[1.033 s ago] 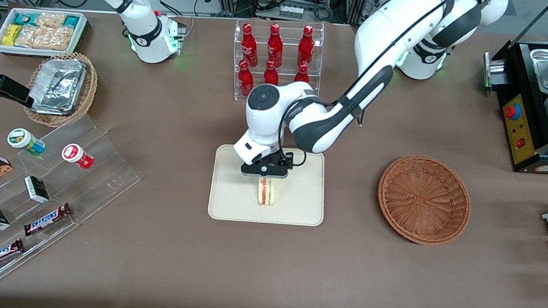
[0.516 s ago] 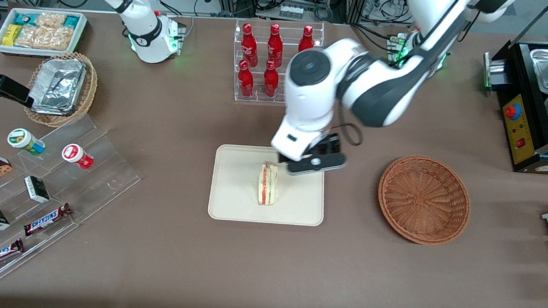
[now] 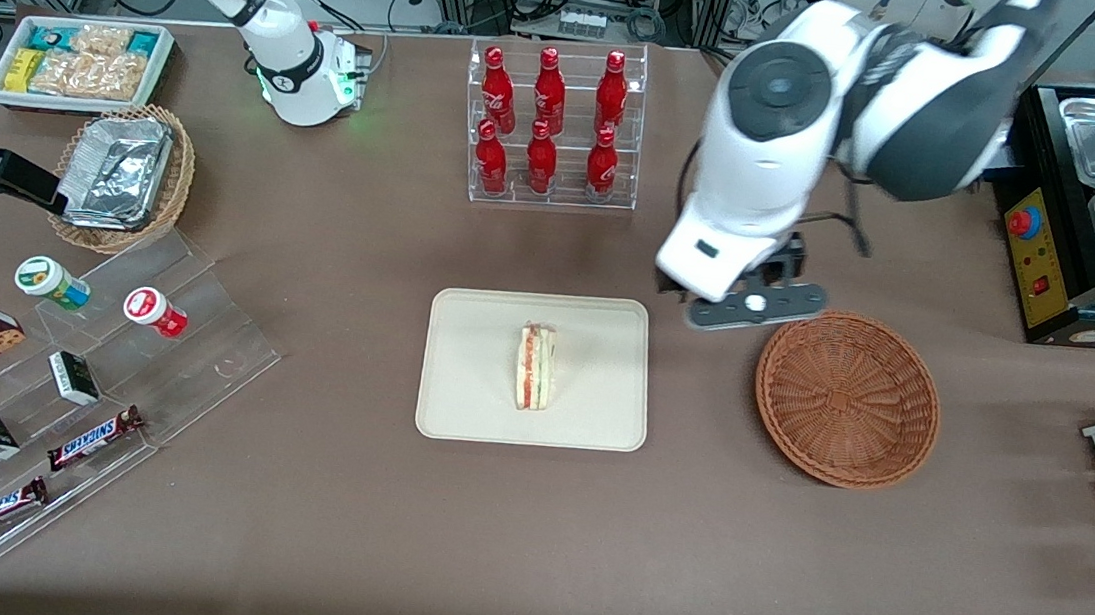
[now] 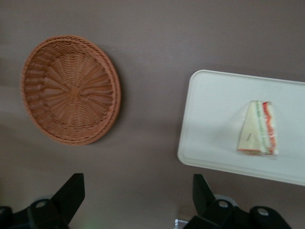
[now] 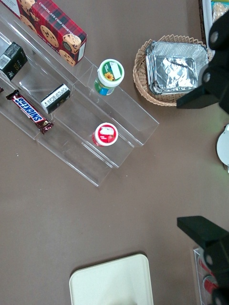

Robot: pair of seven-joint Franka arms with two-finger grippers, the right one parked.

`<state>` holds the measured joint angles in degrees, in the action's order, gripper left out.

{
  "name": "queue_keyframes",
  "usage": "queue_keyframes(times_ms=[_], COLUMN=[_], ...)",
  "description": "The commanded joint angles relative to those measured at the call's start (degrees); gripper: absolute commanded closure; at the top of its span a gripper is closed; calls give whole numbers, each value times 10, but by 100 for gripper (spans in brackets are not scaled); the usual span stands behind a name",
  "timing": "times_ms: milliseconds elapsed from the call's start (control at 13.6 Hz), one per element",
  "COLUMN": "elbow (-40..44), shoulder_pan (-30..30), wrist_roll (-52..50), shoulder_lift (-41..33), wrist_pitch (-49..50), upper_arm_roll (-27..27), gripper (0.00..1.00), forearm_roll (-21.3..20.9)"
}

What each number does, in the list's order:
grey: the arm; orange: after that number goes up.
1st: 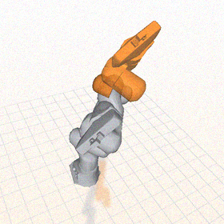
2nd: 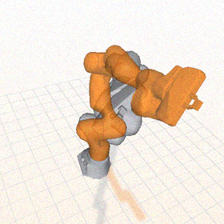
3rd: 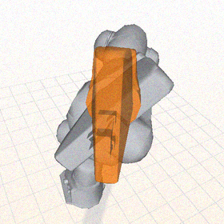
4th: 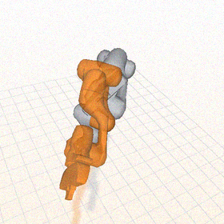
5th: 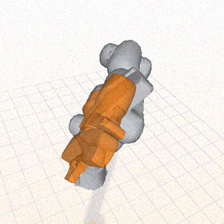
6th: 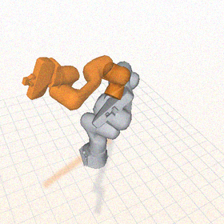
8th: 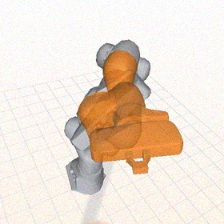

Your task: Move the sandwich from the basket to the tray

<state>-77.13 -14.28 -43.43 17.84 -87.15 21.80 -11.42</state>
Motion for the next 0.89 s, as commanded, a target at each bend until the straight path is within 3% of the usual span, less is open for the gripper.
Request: queue_keyframes(times_ms=[0,295,516,811], elbow=[-28,-28,-30,-37], shoulder_pan=[44,94,87,87], wrist_roll=[68,182,254,351], shoulder_lift=[-42,-75,-97,-123], wrist_pitch=[15,65,79,111], upper_arm_roll=[1,-14,-91,-157], gripper=[0,0,0,0], forearm_roll=[29,47,80,80])
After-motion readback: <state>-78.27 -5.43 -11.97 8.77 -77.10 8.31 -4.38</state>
